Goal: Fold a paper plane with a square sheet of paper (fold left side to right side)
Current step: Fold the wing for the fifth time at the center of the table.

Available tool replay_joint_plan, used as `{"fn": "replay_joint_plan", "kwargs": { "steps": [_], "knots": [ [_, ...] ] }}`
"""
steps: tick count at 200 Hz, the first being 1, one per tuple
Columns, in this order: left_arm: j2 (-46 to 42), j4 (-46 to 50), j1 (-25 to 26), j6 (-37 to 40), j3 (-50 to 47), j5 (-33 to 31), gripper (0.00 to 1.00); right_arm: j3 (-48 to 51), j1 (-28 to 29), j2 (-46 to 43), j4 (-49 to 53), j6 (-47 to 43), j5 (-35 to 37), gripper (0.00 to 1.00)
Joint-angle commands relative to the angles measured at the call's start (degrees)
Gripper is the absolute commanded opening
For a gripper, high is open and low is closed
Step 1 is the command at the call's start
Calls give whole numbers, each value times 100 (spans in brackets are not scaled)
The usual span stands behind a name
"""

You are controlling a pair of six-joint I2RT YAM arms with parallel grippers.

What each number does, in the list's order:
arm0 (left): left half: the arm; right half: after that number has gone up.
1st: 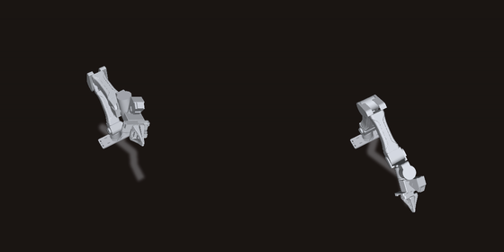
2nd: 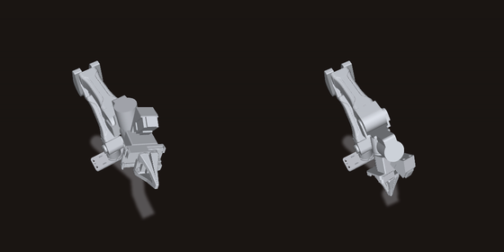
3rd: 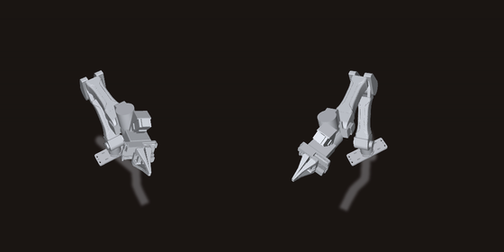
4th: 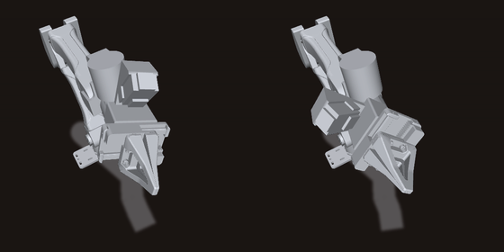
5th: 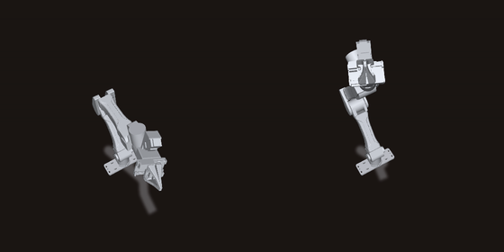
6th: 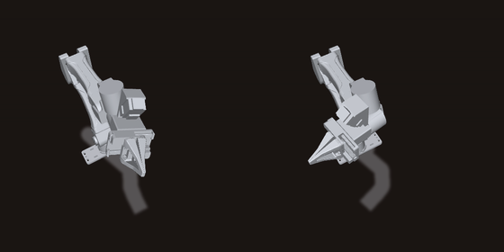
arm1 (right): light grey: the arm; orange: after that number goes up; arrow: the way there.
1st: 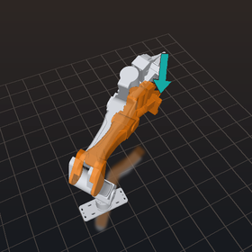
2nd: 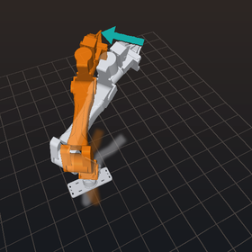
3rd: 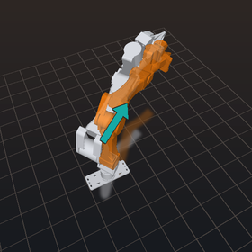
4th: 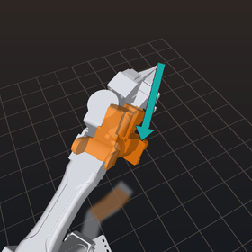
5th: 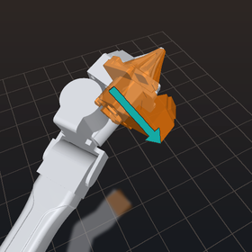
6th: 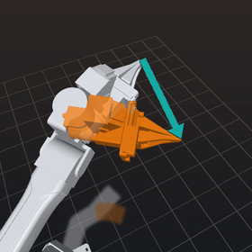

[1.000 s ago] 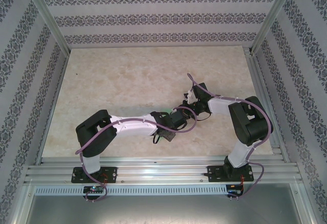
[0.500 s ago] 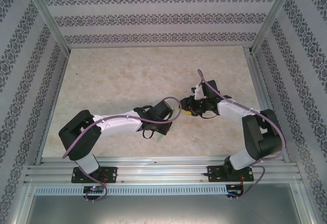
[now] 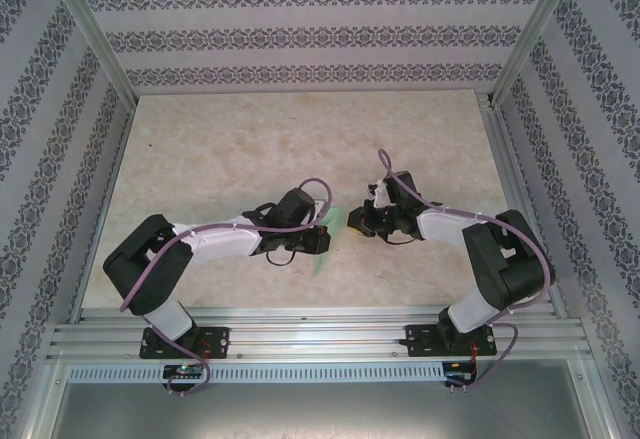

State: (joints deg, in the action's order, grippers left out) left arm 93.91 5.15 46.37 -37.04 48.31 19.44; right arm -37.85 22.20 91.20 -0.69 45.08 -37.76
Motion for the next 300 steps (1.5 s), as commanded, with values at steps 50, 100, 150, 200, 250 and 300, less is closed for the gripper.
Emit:
{"fn": "replay_joint_plan", "kwargs": {
  "steps": [50, 100, 150, 200, 250, 300],
  "knots": [
    [-156, -794, -295, -498, -348, 339, 0, -257, 289, 589, -709, 481, 233, 7],
    [-53, -1029, -356, -643, -438, 434, 0, -362, 389, 787, -775, 563, 258, 7],
    [40, -1283, -443, -794, -566, 545, 0, -533, 544, 1035, -453, 479, 480, 7],
    [53, -1442, -571, -845, -715, 587, 1, -708, 602, 1110, 333, 182, 872, 7],
    [324, -1651, -695, -762, -741, 813, 4, -751, 637, 1154, 557, 25, 964, 7],
    [470, -1710, -785, -668, -726, 895, 4, -802, 663, 1181, 681, -71, 983, 7]
  ]
}}
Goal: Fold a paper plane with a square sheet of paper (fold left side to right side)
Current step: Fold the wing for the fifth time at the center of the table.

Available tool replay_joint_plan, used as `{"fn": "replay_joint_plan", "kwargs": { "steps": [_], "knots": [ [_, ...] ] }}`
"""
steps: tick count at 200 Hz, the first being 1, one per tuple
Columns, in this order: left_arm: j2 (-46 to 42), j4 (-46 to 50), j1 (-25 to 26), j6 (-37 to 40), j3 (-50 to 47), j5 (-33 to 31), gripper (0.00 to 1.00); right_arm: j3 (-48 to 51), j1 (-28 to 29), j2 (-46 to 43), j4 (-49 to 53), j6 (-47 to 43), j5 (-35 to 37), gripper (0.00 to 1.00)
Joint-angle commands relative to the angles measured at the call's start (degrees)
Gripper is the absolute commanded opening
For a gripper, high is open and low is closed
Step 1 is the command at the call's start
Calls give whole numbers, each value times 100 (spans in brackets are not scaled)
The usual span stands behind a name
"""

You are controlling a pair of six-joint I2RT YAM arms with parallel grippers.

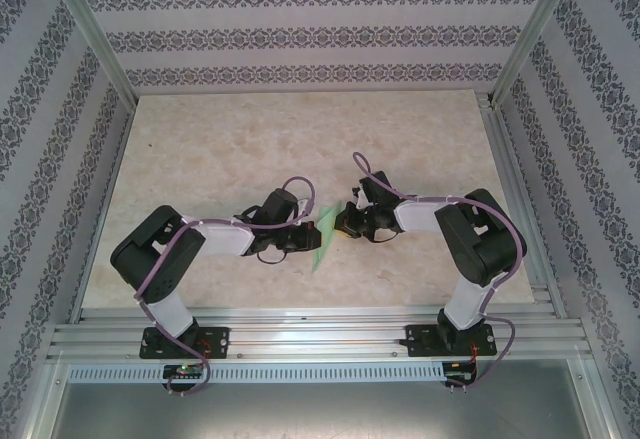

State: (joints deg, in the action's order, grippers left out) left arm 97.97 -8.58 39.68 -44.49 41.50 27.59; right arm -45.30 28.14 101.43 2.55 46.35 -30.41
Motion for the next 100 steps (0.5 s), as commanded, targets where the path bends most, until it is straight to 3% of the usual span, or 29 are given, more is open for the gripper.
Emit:
{"fn": "replay_joint_plan", "kwargs": {
  "steps": [1, 100],
  "knots": [
    [64, -337, -117, 83, -45, 79, 4, -57, 69, 158, 359, -202, 248, 7],
    [278, -276, -206, 243, 74, 118, 4, -163, 112, 246, 501, -293, 220, 8]
  ]
}}
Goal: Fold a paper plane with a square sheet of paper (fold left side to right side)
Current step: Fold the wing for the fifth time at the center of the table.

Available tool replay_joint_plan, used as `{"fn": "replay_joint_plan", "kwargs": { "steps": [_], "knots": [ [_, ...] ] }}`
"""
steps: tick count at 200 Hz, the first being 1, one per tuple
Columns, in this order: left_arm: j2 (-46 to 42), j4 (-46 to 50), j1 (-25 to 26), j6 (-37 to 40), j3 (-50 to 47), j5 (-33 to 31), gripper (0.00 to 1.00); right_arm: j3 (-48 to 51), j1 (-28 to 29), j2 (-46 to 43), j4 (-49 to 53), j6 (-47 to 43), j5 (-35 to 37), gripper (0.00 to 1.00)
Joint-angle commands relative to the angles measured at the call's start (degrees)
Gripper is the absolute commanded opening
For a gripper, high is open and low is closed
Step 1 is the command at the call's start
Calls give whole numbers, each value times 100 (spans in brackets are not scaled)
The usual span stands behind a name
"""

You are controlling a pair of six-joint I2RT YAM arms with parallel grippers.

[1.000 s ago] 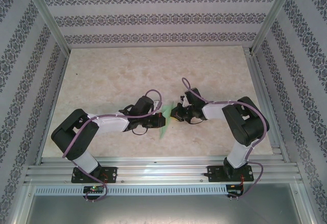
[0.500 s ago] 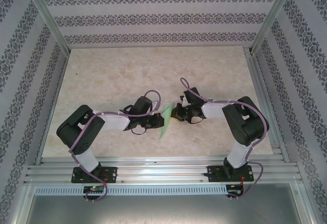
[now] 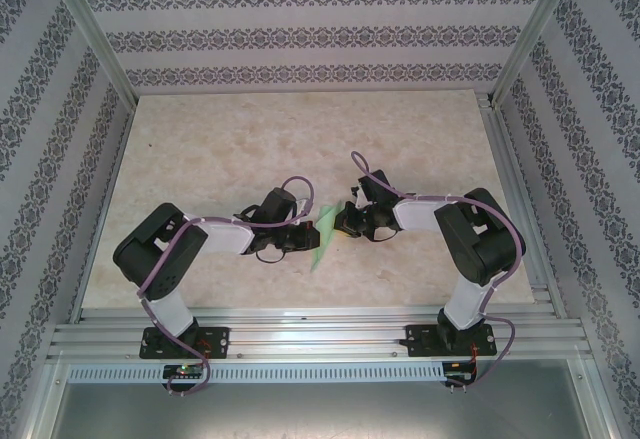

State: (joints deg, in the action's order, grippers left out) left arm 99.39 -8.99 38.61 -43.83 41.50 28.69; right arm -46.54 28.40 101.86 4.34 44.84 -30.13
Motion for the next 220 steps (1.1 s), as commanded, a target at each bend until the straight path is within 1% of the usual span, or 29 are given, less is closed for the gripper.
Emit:
{"fn": "replay_joint_plan", "kwargs": {
  "steps": [1, 49, 83, 105, 135, 154, 169, 193, 220],
  "knots": [
    [139, -234, -99, 175, 72, 7, 4, -39, 86, 202, 322, -142, 192, 8],
    [255, -235, -125, 234, 182, 62, 4, -143, 93, 268, 545, -266, 181, 8],
    [307, -89, -139, 358, 237, 33, 5, -136, 95, 193, 483, -274, 192, 9],
    [370, -42, -136, 424, 229, 32, 4, -170, 71, -46, 513, -324, 207, 11],
    [431, 2, -138, 486, 203, 14, 4, -156, -18, -600, 712, -403, 356, 16],
    [432, 23, -139, 499, 192, 5, 4, -140, 5, -835, 745, -400, 364, 16],
    [422, 62, -137, 527, 203, -1, 4, -98, 127, -905, 544, -263, 288, 15],
    [399, 81, -134, 547, 187, -12, 4, -31, 386, -750, 24, 97, 156, 12],
    [379, 106, -137, 545, 177, -21, 4, 40, 427, -567, -253, 288, 203, 12]
  ]
}}
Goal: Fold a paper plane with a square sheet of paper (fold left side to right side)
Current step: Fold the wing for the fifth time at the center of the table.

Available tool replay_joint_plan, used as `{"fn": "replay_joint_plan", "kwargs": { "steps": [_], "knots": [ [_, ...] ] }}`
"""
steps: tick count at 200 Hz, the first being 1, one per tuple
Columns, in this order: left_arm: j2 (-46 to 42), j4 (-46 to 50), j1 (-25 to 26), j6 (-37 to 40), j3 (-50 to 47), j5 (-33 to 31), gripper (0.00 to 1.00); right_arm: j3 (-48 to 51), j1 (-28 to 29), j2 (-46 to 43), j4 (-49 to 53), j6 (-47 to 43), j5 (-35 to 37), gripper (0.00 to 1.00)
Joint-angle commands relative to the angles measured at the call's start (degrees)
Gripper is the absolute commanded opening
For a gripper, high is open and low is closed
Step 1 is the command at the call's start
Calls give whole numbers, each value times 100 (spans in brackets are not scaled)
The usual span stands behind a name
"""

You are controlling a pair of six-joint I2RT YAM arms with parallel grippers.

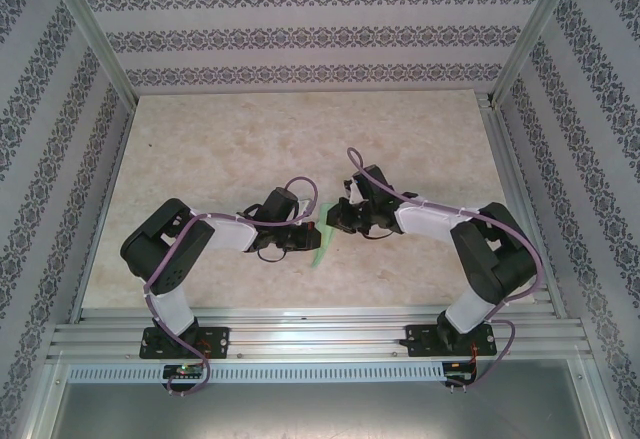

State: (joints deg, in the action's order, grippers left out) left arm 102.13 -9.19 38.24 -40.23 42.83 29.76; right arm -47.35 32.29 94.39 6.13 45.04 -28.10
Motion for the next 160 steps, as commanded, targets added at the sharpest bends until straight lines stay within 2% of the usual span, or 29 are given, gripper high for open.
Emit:
{"fn": "replay_joint_plan", "kwargs": {
  "steps": [1, 67, 117, 160],
  "knots": [
    [106, 127, -94, 183, 38, -128, 4, 125, 43, 192, -439, 268, -2, 12],
    [132, 144, -97, 193, 69, -115, 4, 200, 136, 571, -526, 358, 33, 11],
    [197, 163, -96, 229, 123, -40, 5, 106, 123, 553, 5, 135, 344, 11],
    [123, 206, -97, 230, 123, -82, 14, 128, 113, 656, 101, 112, 402, 11]
  ]
}}
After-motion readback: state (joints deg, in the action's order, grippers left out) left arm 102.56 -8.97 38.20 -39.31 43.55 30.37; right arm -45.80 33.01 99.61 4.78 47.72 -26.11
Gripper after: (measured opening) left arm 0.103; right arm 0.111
